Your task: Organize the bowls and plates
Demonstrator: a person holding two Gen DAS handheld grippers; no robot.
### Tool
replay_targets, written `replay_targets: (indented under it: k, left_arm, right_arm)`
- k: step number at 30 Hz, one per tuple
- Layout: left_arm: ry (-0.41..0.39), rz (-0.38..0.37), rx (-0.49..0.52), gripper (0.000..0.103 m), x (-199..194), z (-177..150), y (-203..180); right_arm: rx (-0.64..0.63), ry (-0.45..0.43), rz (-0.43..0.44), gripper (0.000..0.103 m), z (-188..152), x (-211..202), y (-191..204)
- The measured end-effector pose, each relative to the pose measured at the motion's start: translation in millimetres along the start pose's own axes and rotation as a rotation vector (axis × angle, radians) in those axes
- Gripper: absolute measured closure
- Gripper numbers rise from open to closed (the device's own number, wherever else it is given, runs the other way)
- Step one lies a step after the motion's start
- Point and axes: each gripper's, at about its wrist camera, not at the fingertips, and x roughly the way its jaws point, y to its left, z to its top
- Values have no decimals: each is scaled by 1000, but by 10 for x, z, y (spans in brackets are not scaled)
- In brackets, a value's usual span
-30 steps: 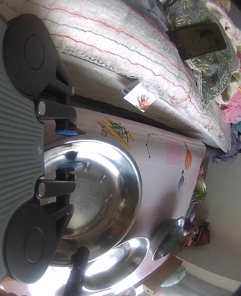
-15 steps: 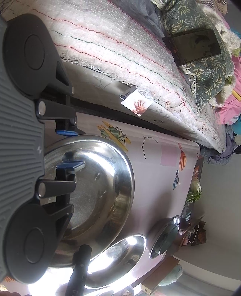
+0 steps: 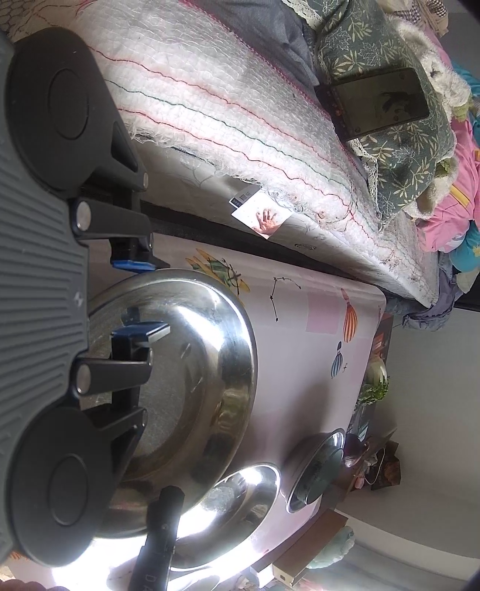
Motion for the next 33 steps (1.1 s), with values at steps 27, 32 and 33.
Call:
replay_targets:
  k: [27,32,33]
  left_arm:
    - [-84,-2,46,74,-228,287,-248]
    - [-108,-36,85,74,-230,379,-456]
    - [-109,-44,93,74,-221,396,-501]
  right_arm:
    - [-1,-102,10,87,211,-328,-29]
    - [25,-139,-25,87,233,-502,-185]
    - [29,-146,-32,87,233,-533,-216]
